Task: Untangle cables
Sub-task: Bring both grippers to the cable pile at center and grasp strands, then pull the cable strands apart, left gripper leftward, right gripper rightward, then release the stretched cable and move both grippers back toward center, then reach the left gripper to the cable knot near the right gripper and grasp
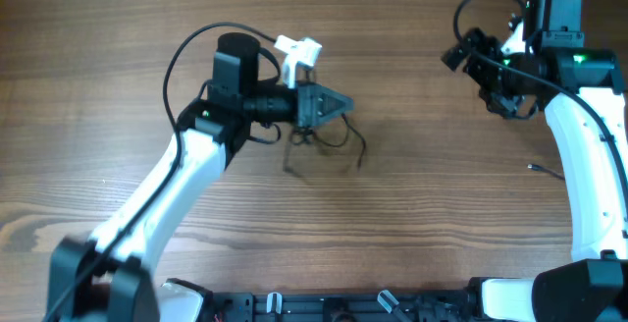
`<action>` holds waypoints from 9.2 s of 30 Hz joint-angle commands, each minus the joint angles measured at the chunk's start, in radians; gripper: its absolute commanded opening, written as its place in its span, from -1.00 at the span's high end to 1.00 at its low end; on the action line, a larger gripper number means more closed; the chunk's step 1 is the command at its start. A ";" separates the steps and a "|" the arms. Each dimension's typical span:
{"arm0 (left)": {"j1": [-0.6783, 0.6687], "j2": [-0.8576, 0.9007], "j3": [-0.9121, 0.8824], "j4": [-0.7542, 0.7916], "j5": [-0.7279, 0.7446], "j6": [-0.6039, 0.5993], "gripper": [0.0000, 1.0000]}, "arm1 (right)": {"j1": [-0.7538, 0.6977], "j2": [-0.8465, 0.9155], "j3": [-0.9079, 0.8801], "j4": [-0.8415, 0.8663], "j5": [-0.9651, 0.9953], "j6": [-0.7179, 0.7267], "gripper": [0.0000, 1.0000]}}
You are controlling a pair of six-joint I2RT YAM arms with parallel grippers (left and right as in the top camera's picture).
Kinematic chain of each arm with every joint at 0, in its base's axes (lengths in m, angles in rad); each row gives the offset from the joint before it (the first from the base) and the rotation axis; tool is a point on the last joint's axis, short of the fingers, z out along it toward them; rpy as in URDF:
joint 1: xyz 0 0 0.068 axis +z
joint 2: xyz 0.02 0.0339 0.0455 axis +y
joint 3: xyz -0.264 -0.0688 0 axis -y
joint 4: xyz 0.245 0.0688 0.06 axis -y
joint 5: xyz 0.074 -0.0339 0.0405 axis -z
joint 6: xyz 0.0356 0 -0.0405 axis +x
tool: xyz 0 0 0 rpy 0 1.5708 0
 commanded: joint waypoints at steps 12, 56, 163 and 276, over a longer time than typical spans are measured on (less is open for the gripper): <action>-0.044 -0.088 0.015 -0.407 -0.553 0.024 -0.81 | 0.005 -0.009 -0.055 -0.029 0.110 0.018 -1.00; -0.002 0.002 0.008 -0.971 -1.372 -0.519 -1.00 | 0.522 0.241 -0.344 0.605 -0.149 -0.105 0.25; 0.031 -0.080 0.059 -0.637 -1.202 -0.009 -0.99 | 0.245 0.037 -0.282 0.060 0.246 0.152 -1.00; -0.180 0.573 0.201 -0.856 -1.444 -0.415 -0.08 | 0.244 0.038 -0.285 0.135 0.197 0.152 -1.00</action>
